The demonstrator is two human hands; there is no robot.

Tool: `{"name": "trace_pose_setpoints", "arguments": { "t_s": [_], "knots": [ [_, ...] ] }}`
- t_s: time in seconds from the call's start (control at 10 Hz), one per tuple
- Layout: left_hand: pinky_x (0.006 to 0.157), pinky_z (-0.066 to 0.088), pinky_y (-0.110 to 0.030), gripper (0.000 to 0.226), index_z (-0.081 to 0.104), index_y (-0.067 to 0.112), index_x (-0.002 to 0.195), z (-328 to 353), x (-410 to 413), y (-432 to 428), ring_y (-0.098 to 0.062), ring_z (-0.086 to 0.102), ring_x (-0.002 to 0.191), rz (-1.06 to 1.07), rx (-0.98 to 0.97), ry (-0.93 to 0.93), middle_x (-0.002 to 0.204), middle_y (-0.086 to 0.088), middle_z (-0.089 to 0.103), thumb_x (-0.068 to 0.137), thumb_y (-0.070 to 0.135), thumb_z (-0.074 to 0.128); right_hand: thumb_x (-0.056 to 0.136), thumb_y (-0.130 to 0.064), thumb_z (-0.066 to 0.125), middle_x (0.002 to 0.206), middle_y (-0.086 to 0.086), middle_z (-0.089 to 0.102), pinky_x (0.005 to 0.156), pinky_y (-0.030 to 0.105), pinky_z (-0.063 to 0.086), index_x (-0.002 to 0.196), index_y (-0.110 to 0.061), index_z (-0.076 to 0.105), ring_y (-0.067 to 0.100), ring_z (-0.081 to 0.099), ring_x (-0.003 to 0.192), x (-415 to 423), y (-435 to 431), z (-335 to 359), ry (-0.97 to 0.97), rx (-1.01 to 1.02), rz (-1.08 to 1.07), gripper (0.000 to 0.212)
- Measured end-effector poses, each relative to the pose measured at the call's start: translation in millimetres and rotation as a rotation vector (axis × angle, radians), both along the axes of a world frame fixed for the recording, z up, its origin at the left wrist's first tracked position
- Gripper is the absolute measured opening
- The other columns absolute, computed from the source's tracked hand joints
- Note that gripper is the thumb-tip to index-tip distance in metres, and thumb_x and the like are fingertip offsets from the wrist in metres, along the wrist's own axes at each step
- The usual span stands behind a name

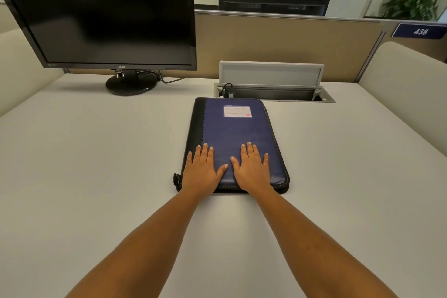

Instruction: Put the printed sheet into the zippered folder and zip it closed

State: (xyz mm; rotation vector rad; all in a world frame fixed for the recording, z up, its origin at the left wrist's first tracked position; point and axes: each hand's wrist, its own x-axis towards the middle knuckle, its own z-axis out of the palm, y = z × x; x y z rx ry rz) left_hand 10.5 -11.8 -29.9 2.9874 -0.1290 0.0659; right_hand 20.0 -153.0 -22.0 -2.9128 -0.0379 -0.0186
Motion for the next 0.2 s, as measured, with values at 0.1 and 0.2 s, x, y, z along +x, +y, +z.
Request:
{"name": "trace_pose_setpoints", "arguments": {
  "t_s": [0.1, 0.2],
  "knots": [
    [0.114, -0.008, -0.039, 0.073, -0.001, 0.014, 0.145, 5.2, -1.6, -1.7, -0.024, -0.005, 0.143, -0.003, 0.017, 0.027, 0.156, -0.007, -0.001, 0.091, 0.059, 0.014, 0.096, -0.048, 0.022, 0.157, 0.007, 0.006, 0.116, 0.046, 0.002, 0.146, -0.013, 0.004, 0.023, 0.002, 0.144, -1.7, 1.1, 6.3, 0.022, 0.041, -0.014, 0.064],
    [0.113, -0.011, -0.038, 0.073, -0.003, 0.013, 0.145, 15.9, 4.1, -4.0, -0.023, -0.009, 0.143, -0.019, 0.008, -0.016, 0.156, -0.007, -0.005, 0.091, 0.059, 0.014, 0.096, -0.047, 0.025, 0.157, 0.007, 0.002, 0.116, 0.043, 0.001, 0.146, -0.013, 0.001, 0.023, -0.001, 0.144, 0.8, 4.1, 13.8, -0.038, 0.095, 0.009, 0.065]
  ]
}}
